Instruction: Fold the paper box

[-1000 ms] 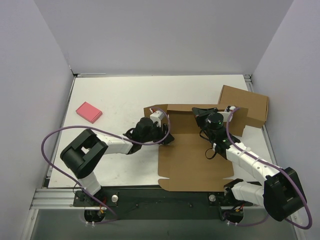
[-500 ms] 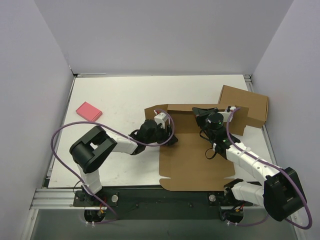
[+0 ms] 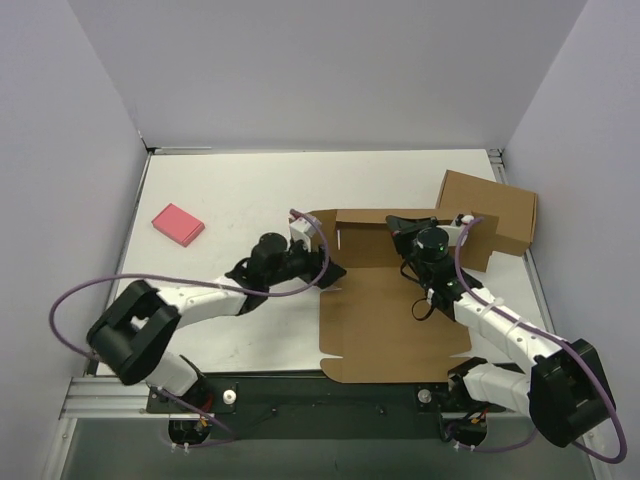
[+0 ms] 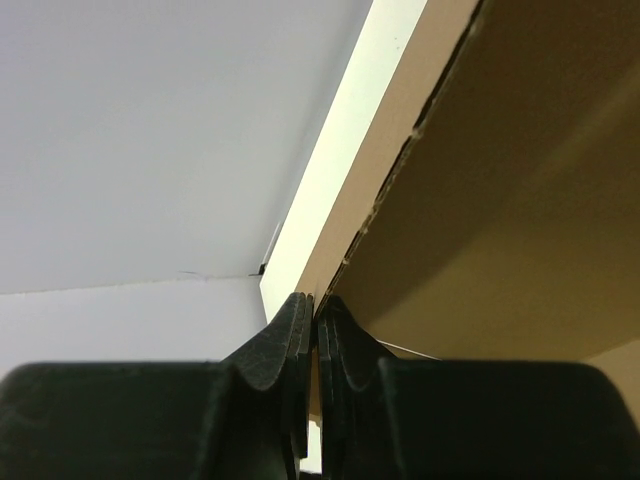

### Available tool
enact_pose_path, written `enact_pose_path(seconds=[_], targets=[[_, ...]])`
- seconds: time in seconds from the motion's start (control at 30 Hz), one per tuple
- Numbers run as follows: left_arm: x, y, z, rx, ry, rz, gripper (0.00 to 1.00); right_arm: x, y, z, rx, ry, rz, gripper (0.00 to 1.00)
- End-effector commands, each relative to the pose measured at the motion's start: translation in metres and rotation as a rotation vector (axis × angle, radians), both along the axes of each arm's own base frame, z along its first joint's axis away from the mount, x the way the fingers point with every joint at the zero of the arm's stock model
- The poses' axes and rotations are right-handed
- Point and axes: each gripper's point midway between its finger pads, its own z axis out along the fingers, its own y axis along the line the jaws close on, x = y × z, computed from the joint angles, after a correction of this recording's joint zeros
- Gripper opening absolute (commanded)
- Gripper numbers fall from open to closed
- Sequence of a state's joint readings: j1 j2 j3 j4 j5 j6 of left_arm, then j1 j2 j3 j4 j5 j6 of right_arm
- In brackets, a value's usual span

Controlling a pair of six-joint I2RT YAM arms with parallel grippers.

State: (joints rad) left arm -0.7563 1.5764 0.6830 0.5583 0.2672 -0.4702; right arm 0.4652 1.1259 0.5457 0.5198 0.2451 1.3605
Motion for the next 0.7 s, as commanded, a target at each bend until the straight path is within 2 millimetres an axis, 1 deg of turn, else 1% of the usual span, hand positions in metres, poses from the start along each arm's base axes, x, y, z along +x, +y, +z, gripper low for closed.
enact_pose_path(seconds=[0.0, 0.03, 0.07, 0.1, 0.13, 0.23, 0.27, 0.33, 0.37, 0.4, 0.47, 0.5, 0.53, 0.6, 0.63, 0.67], targets=[[-0.007, 0.029, 0.052, -0.034, -0.143, -0.06, 0.75, -0.005, -0.009, 0.007, -0.043, -0.029, -0.012, 0.0], [-0.006, 0.044, 0.065, -0.043, -0.161, -0.044, 0.76, -0.006, -0.009, 0.005, -0.05, -0.022, -0.009, 0.0], [-0.007, 0.052, 0.071, -0.046, -0.175, -0.044, 0.76, -0.006, -0.009, 0.004, -0.051, -0.02, -0.007, 0.0], [-0.013, 0.059, 0.073, -0.052, -0.176, -0.057, 0.76, -0.006, -0.01, 0.004, -0.052, -0.02, -0.005, 0.0], [-0.014, 0.07, 0.091, -0.075, -0.212, -0.035, 0.78, -0.007, -0.011, 0.001, -0.053, -0.015, -0.005, 0.0], [0.011, 0.104, 0.108, -0.073, -0.257, 0.126, 0.8, -0.009, -0.011, -0.002, -0.043, -0.01, 0.006, 0.0], [0.026, 0.123, 0.114, -0.082, -0.261, 0.204, 0.8, -0.01, -0.013, -0.005, -0.041, -0.006, 0.006, 0.0], [0.046, 0.141, 0.127, -0.133, -0.242, 0.285, 0.8, -0.011, -0.012, -0.006, -0.037, -0.006, 0.016, 0.0], [0.06, 0.158, 0.129, -0.143, -0.238, 0.348, 0.8, -0.011, -0.012, -0.006, -0.039, -0.006, 0.018, 0.0], [0.068, 0.164, 0.131, -0.149, -0.236, 0.376, 0.8, -0.012, -0.01, -0.007, -0.037, -0.004, 0.027, 0.0], [0.086, 0.17, 0.126, -0.136, -0.227, 0.425, 0.8, -0.012, -0.011, -0.008, -0.036, -0.004, 0.025, 0.0], [0.095, 0.175, 0.121, -0.121, -0.216, 0.458, 0.8, -0.012, -0.011, -0.007, -0.032, -0.007, 0.026, 0.0], [0.105, 0.172, 0.112, -0.105, -0.205, 0.457, 0.8, -0.012, -0.011, -0.008, -0.03, -0.007, 0.027, 0.0], [0.118, 0.173, 0.102, -0.085, -0.194, 0.473, 0.8, -0.013, -0.012, -0.008, -0.025, -0.009, 0.026, 0.0], [0.126, 0.171, 0.082, -0.048, -0.163, 0.469, 0.8, -0.013, -0.011, -0.009, -0.023, -0.007, 0.029, 0.0], [0.134, 0.17, 0.081, -0.041, -0.164, 0.47, 0.79, -0.013, -0.012, -0.01, -0.023, -0.006, 0.03, 0.0]])
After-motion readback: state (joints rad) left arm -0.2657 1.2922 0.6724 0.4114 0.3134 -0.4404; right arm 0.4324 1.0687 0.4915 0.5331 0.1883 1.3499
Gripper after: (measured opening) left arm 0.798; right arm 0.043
